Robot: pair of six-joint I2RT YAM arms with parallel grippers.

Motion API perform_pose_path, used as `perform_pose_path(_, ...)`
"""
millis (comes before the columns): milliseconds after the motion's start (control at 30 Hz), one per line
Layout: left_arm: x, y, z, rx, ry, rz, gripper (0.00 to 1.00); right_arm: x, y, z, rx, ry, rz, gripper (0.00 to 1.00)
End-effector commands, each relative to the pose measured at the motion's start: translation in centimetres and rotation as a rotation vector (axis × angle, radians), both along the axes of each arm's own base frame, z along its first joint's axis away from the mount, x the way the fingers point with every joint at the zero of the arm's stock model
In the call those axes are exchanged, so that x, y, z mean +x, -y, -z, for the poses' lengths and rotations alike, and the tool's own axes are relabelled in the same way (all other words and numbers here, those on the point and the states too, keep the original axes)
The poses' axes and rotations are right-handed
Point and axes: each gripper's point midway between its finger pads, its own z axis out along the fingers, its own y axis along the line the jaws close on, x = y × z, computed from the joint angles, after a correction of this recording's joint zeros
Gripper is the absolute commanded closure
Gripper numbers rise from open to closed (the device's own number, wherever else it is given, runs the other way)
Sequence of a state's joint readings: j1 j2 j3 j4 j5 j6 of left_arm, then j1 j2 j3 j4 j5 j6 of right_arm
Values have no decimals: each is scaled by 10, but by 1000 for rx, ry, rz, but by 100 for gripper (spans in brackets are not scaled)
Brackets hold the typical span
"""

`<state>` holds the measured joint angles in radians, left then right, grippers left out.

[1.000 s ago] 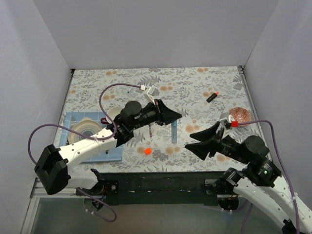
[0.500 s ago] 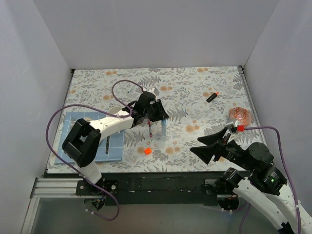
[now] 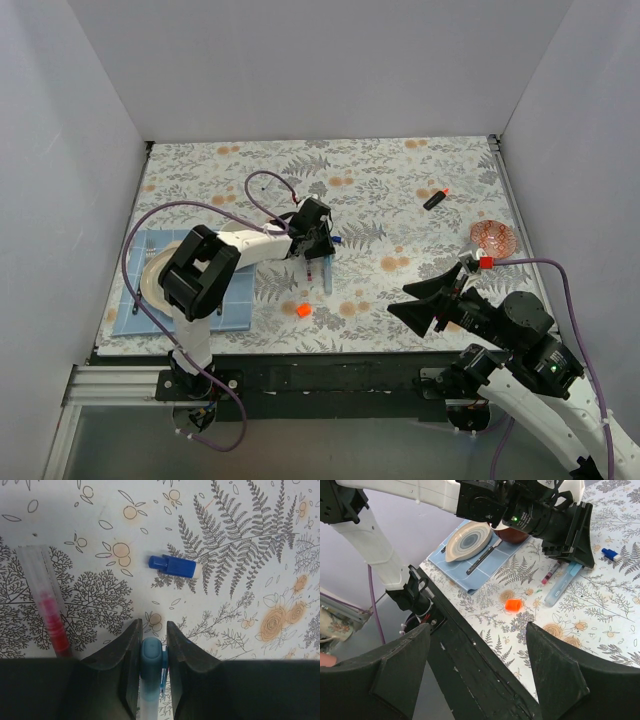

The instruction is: Insert the pens into the pen caps

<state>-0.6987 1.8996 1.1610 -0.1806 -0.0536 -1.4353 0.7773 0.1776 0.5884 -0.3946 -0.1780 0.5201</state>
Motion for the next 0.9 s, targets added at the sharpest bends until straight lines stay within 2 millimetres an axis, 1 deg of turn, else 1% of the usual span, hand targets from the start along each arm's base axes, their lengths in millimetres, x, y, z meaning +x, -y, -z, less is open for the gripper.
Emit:
perform_pose_path(0,16,-4,-17,32,64,-40,84,1,-1,-5,20,17,0,17)
perform_pose_path(33,17,-6,-18,38,71,-44,77,1,-1,-5,24,18,-2,17)
perform_pose_path(67,17,-7,-22,41,79,-50,73,1,-2,-5,28,18,-3,17)
perform_pose_path(133,19,-10,-36,42,97,-57,68,3,-2,-3,20,12,7,17)
perform_pose_path(200,19,-9,-50,31,116,-48,60,4,-1,-1,12,-10,20,17)
perform_pose_path(233,19,-8,-68,6,141,-43,56,6,0,1,9,-22,33,17)
perform_pose_path(267,20,-7,-80,-8,160,-40,48,8,0,2,9,-35,41,17)
perform_pose_path(333,20,-6,-102,-26,197,-20,42,12,1,7,10,-65,68,17)
perform_pose_path(367,20,-2,-127,-64,234,0,39,15,1,12,5,-83,88,17)
perform_pose_path(400,19,-1,-139,-74,251,18,34,20,4,20,0,-138,129,17)
perform_pose_path(433,15,-3,-147,-68,260,45,30,38,11,30,-28,-177,241,17)
perform_pose_path(467,11,0,-171,-103,291,72,27,46,16,36,-41,-210,300,17)
perform_pose_path(500,5,-2,-180,-105,297,88,11,54,18,41,-61,-231,347,17)
perform_pose_path(533,1,-5,-190,-109,317,107,6,69,21,53,-112,-257,423,17)
perform_pose_path(567,-6,-10,-207,-130,350,113,2,78,24,51,-127,-257,468,18)
perform_pose_path(600,-11,-13,-213,-137,362,126,2,87,27,54,-150,-262,516,18)
perform_pose_path(633,-16,-16,-220,-139,382,141,2,104,34,62,-210,-267,615,18)
perform_pose_path(667,-24,-23,-238,-160,425,146,2,113,38,62,-236,-265,667,18)
perform_pose_path(700,-30,-26,-234,-155,428,166,2,130,46,59,-283,-253,767,18)
perform_pose_path(767,-39,-34,-241,-136,474,211,2,149,54,55,-321,-238,865,17)
perform_pose_path(800,-47,-42,-247,-129,498,218,2,163,57,56,-360,-237,923,17)
perform_pose_path(833,-50,-48,-246,-111,510,222,2,173,65,57,-372,-247,972,18)
perform_pose_path(867,-52,-55,-246,-77,535,235,2,185,67,55,-358,-245,1004,18)
